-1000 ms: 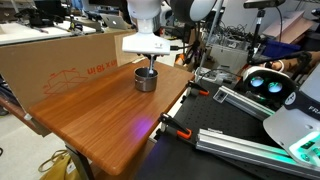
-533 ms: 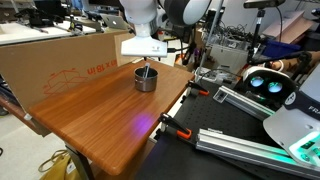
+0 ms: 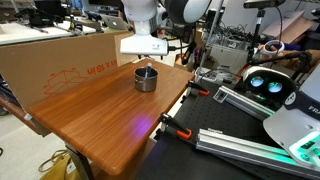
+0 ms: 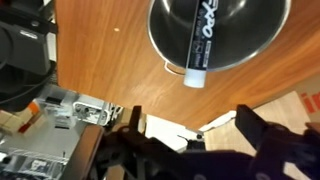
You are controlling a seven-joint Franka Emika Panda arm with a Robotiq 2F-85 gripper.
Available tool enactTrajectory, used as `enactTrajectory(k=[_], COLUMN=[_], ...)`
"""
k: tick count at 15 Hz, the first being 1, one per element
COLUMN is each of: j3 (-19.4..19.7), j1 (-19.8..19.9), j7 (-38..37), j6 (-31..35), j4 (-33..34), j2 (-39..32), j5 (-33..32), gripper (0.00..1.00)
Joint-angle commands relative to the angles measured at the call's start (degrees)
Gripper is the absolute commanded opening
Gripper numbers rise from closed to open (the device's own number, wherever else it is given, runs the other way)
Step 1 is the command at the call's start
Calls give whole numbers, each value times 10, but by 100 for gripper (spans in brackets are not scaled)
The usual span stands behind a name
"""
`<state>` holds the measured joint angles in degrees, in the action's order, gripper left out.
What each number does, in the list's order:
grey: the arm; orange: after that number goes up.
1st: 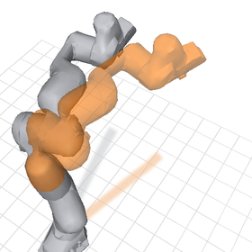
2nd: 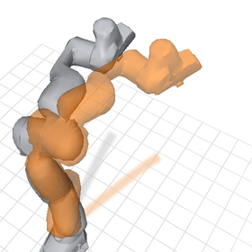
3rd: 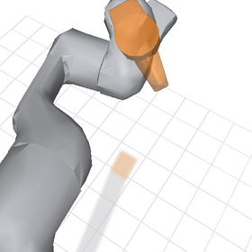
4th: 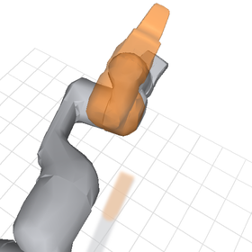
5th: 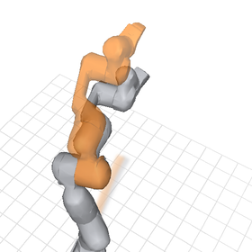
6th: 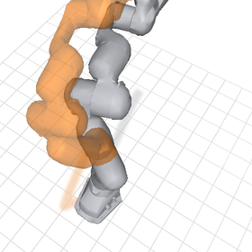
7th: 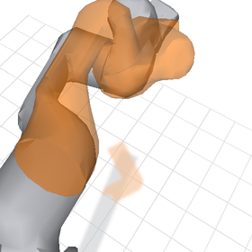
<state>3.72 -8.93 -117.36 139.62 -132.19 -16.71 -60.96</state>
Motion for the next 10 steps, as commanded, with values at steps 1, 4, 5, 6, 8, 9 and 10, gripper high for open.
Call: enactTrajectory(k=[1,4,5,6,8,9,10], j3=[-25,-35,-39,-40,-42,-43,-46], j1=[42,63,70,70,64,57,67], j7=[99,265,326,384,499,556,473], j6=[64,106,114,119,115,102,98], j4=[-47,-97,-116,-132,-161,-169,-142], j2=[58,121,146,165,206,222,188], j5=[70,211,263,318,437,498,420], gripper=[100,100,100,100,100,100,100])
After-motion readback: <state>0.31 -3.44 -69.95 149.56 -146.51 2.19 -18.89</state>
